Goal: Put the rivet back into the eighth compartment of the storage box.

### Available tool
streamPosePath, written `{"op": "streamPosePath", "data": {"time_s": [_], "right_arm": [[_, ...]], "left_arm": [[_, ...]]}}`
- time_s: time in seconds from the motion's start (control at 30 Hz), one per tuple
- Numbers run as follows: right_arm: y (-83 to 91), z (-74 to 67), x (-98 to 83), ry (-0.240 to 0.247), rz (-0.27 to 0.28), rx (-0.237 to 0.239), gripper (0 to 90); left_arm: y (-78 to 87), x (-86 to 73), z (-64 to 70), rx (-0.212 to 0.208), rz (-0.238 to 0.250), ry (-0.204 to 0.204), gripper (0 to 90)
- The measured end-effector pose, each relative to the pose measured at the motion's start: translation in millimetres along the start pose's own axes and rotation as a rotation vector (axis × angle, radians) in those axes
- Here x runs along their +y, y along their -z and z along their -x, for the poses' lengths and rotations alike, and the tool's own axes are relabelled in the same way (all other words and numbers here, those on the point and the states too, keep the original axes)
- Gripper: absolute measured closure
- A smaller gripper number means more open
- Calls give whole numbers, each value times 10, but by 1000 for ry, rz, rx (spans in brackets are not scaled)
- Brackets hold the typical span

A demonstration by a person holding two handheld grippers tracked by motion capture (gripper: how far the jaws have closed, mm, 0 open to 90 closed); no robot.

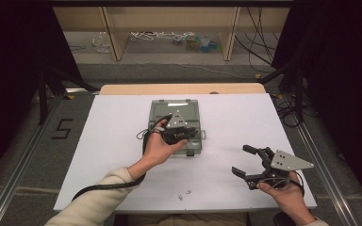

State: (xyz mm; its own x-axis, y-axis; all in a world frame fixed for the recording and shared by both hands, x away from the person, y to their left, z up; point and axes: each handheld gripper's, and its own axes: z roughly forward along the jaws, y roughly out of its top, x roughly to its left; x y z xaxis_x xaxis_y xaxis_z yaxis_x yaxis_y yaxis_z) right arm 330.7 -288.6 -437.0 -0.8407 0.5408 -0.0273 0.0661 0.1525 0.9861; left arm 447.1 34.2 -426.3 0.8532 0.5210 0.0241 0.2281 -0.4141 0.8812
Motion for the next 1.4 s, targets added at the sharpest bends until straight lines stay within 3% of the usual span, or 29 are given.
{"op": "streamPosePath", "data": {"time_s": [0.47, 0.63, 0.73, 0.77, 0.8, 0.93, 1.07, 1.13, 1.2, 1.4], "right_arm": [[-1, -1, -2, -2, 3, 0, 157], [0, -2, -2, -1, 1, -1, 157], [1, -1, -2, -2, 0, -1, 157], [2, -3, -2, -2, -1, 0, 157], [2, -3, -2, -2, -1, 0, 157], [2, -1, -3, -4, 2, 2, 157], [1, -1, -3, -2, 4, 2, 157], [2, 0, -3, 2, 2, 2, 157], [5, 0, -2, 2, -5, 7, 157], [5, -1, -2, 2, -4, 7, 157]], "left_arm": [[-95, 22, 2, -1, -3, -5, 806], [-93, 36, -12, 7, -10, -13, 759], [-82, 41, -17, 12, -6, -6, 668], [-70, 49, -14, 15, -2, -13, 589], [-62, 56, -13, 15, -1, -25, 589], [-21, 84, 40, -18, -16, -34, 365], [49, 79, 127, -63, -10, -70, 221], [82, 65, 159, -58, -2, -79, 162], [139, 54, 187, -56, -8, -82, 139], [249, 10, 251, -71, 32, -82, 84]]}}
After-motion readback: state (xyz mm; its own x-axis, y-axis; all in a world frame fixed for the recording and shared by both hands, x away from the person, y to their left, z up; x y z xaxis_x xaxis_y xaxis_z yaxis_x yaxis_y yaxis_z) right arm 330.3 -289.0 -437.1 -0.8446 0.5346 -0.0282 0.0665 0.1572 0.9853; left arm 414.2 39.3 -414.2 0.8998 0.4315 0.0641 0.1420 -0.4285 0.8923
